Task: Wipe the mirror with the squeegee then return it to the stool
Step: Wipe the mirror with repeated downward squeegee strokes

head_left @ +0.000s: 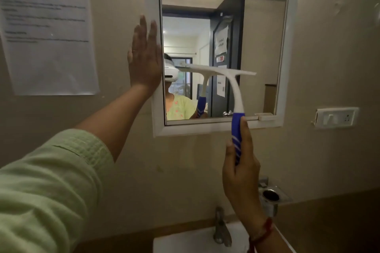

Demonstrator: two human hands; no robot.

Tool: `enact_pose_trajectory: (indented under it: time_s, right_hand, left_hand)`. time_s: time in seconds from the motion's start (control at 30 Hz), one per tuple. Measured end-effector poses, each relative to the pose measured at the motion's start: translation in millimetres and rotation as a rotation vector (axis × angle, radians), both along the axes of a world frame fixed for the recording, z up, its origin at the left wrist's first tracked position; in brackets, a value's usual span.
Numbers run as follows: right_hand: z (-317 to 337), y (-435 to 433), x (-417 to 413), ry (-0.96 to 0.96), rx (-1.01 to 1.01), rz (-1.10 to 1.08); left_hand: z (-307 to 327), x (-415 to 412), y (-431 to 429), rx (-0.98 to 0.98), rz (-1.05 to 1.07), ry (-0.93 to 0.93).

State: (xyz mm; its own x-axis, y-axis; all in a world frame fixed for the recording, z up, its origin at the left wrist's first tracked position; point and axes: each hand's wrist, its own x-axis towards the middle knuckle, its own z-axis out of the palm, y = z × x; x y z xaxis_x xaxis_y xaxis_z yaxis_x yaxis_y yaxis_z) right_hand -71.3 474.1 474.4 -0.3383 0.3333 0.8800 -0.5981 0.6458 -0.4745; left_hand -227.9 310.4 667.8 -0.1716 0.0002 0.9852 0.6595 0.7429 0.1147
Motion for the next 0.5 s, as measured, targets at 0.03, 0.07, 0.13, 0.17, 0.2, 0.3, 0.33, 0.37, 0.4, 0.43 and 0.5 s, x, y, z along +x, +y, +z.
enact_pose_trajectory:
  time_s: [0.03, 0.07, 0.13, 0.17, 0.2, 0.3, 0.33, 0.37, 0.4, 0.43, 0.5]
  right_hand:
    - [9.0, 4.3, -2.0, 0.025, 0.002, 0.008]
    - [19.5, 9.2, -4.3, 0.05, 0.01, 0.015]
    - [43.9, 18.9, -10.1, 0.09, 0.034, 0.023]
    - [57.7, 23.6, -14.0, 0.111, 0.054, 0.018]
    - [71.1, 27.7, -17.9, 0.132, 0.075, 0.005]
    - [112.9, 37.4, -28.9, 0.192, 0.101, -0.038]
    - [125.9, 40.2, -32.3, 0.208, 0.102, -0.054]
    - [137.4, 42.4, -35.7, 0.218, 0.102, -0.077]
    - [149.0, 44.8, -39.2, 0.225, 0.101, -0.101]
    - [160.1, 47.1, -42.6, 0.227, 0.101, -0.117]
    - [181.9, 51.4, -49.8, 0.23, 0.099, -0.111]
  left_hand:
    - [-0.2, -0.6, 0.0, -0.013, 0.002, 0.002]
    - [0.3, -1.3, 0.1, -0.024, -0.001, 0.009]
    - [0.5, -2.3, 0.4, -0.04, -0.019, 0.026]
    - [0.8, -2.5, 0.3, -0.036, -0.031, 0.027]
    - [-0.3, -2.7, -0.1, -0.028, -0.039, 0.025]
    - [-0.8, -2.4, -0.2, -0.022, -0.05, 0.037]
    - [-0.1, -2.1, -0.1, -0.027, -0.052, 0.042]
    - [-0.1, -1.9, 0.0, -0.029, -0.054, 0.041]
    - [0.4, -1.6, 0.0, -0.027, -0.053, 0.04]
    - [0.4, -1.2, 0.0, -0.024, -0.051, 0.04]
    - [0.2, -0.7, 0.1, -0.023, -0.056, 0.046]
